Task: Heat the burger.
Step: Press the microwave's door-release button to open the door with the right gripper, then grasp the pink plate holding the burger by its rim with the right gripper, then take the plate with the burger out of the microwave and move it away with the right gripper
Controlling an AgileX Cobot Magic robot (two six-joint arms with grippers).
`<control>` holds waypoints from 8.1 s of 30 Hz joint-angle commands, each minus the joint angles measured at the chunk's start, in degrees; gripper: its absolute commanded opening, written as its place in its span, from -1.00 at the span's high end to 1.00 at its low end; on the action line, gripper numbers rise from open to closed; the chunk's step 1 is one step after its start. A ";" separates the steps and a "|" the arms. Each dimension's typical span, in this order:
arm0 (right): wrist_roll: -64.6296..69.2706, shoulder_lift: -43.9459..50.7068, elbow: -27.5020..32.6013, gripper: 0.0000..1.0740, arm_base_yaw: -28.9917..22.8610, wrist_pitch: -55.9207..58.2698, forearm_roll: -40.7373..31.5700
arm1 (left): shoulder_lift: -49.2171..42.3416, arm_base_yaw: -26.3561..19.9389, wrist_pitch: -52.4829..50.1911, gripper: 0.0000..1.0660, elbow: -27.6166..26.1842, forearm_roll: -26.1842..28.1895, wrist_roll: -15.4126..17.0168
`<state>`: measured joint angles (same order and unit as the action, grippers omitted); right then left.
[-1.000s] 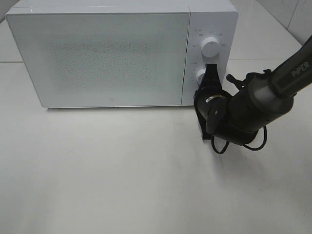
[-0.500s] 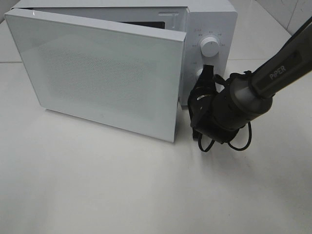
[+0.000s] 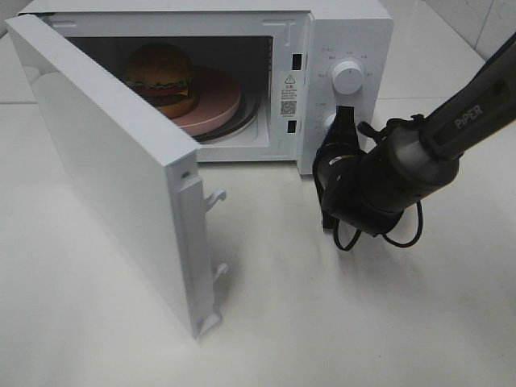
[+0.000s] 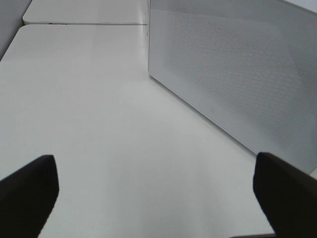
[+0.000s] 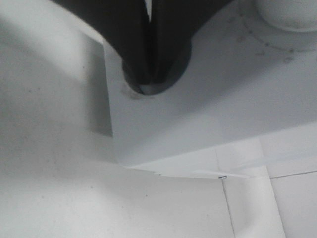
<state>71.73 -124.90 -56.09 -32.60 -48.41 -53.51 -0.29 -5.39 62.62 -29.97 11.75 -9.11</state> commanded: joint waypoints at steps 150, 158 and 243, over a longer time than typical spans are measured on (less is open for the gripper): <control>-137.80 -6.02 -48.70 -0.62 -6.36 73.97 61.59 | -0.97 -0.17 -0.74 -0.88 0.06 0.00 0.23; -137.62 -9.51 -52.65 -0.60 -6.36 74.89 61.59 | -0.97 -0.17 -0.74 -0.88 0.06 0.00 0.23; -136.54 -20.45 -65.95 1.00 -6.36 76.49 42.91 | -0.97 -0.17 -0.74 -0.88 0.06 0.00 0.23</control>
<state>-65.15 -145.47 -121.75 -38.50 26.47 -9.68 -0.29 -5.39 62.62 -29.97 11.75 -9.11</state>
